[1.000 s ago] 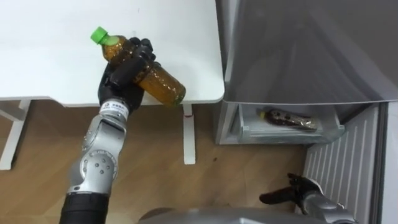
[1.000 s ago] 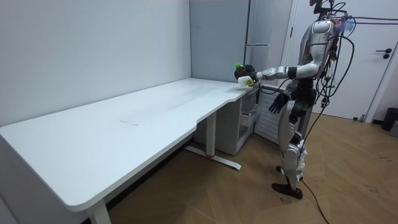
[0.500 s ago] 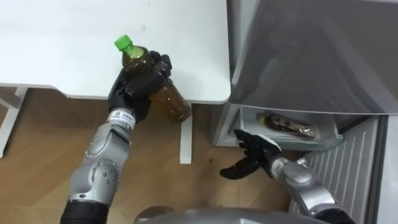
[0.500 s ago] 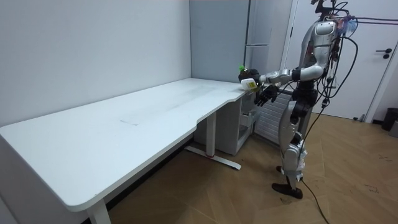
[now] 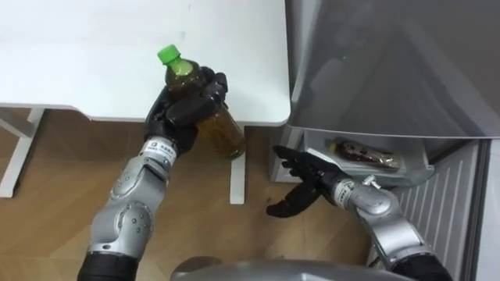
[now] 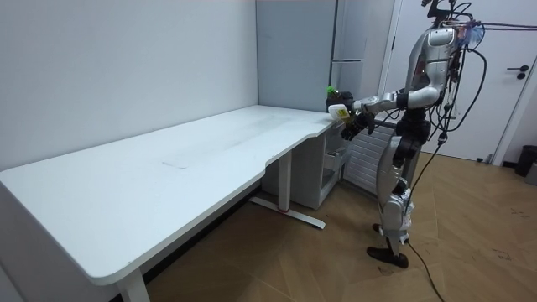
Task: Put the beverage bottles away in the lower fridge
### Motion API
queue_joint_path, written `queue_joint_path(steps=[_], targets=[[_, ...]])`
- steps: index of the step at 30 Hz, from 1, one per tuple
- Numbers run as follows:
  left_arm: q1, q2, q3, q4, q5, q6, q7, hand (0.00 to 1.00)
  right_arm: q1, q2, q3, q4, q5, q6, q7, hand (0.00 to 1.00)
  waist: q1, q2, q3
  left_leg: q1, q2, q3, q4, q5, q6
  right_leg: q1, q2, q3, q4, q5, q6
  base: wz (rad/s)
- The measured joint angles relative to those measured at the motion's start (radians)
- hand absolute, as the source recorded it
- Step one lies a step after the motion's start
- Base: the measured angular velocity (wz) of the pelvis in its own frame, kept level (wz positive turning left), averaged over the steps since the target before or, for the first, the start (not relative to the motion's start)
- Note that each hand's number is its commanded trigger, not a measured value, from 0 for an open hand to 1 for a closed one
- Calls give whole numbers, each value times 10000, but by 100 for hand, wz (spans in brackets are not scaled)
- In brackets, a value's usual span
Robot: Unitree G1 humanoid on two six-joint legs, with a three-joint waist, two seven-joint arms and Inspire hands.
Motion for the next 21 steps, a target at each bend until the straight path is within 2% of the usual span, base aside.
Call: queue_joint_path(steps=[11,16,21], targets=[[217,163,0,6,425,0,-209,100,111,-111,-54,-494,-5,16,474,0,-39,13,30,113,19,-42,5,-7,1,161,-12,-126,-2,0,0,2],[229,169,-46,4,1589,-2,-683,100,105,12,29,-507,77,17,882,0,-10,2,40,86,10,8,-8,-14,6,146,-5,-80,16,0,1,-1],[225,351,-638,5,1948,-2,-1239,100,73,38,320,-518,417,13,1187,0,-29,-50,25,103,0,87,38,-11,12,129,-1,3,19,-5,8,-4]])
